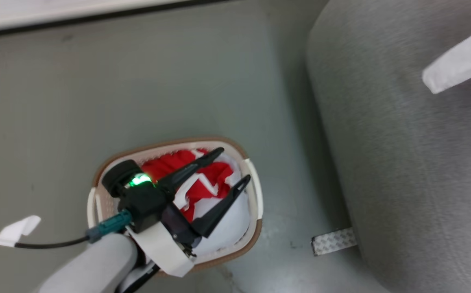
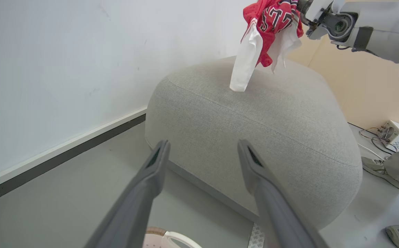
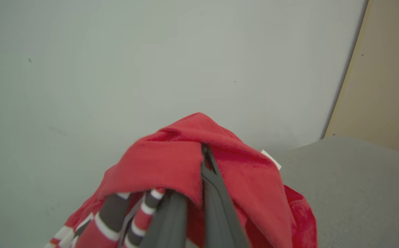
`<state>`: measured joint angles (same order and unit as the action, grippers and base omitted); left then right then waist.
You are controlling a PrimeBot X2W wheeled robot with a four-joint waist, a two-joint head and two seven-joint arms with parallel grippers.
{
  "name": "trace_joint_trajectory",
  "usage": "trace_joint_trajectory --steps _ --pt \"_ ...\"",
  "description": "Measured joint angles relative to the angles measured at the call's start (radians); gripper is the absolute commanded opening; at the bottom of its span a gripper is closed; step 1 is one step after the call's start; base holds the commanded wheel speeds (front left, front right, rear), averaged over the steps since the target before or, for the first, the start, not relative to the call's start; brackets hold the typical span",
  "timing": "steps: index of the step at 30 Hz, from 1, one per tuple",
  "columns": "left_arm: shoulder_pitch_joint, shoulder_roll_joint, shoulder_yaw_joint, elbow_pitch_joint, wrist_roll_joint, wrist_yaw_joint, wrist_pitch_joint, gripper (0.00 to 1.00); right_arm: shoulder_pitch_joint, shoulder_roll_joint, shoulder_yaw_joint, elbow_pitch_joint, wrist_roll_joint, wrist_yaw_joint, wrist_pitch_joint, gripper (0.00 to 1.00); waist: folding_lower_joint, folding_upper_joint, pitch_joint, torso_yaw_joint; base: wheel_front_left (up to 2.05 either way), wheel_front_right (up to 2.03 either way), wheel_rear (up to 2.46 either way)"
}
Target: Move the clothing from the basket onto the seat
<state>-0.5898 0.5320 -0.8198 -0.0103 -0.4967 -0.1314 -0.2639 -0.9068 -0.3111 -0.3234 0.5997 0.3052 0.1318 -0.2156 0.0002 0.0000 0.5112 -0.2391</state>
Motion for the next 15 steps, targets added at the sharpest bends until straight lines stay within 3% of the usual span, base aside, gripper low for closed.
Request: trace_joint_trajectory --steps 11,12,14,15 --pt "-0.007 0.071 0.043 -0.022 -0.004 0.0 0.0 1.0 -0.04 0.043 -0.164 0.208 -0.333 0.0 0.185 0.0 0.0 0.0 0.144 0.084 0.0 0.0 0.0" --pt "-0.006 0.073 0.048 -0.021 -0.004 0.0 0.0 1.0 -0.04 0.053 -0.172 0.214 -0.343 0.0 0.197 0.05 0.0 0.0 0.143 0.085 0.0 0.0 0.0" --pt "-0.005 0.073 0.063 -0.02 -0.004 0.0 0.0 1.0 -0.042 0.058 -0.187 0.219 -0.363 0.0 0.207 0.33 -0.0001 -0.0001 0.135 0.082 0.0 0.0 0.0" --pt "-0.004 0.072 0.066 -0.02 -0.004 0.0 0.0 1.0 -0.042 0.058 -0.193 0.222 -0.374 0.0 0.211 0.39 -0.0001 0.0 0.13 0.081 0.0 0.0 0.0"
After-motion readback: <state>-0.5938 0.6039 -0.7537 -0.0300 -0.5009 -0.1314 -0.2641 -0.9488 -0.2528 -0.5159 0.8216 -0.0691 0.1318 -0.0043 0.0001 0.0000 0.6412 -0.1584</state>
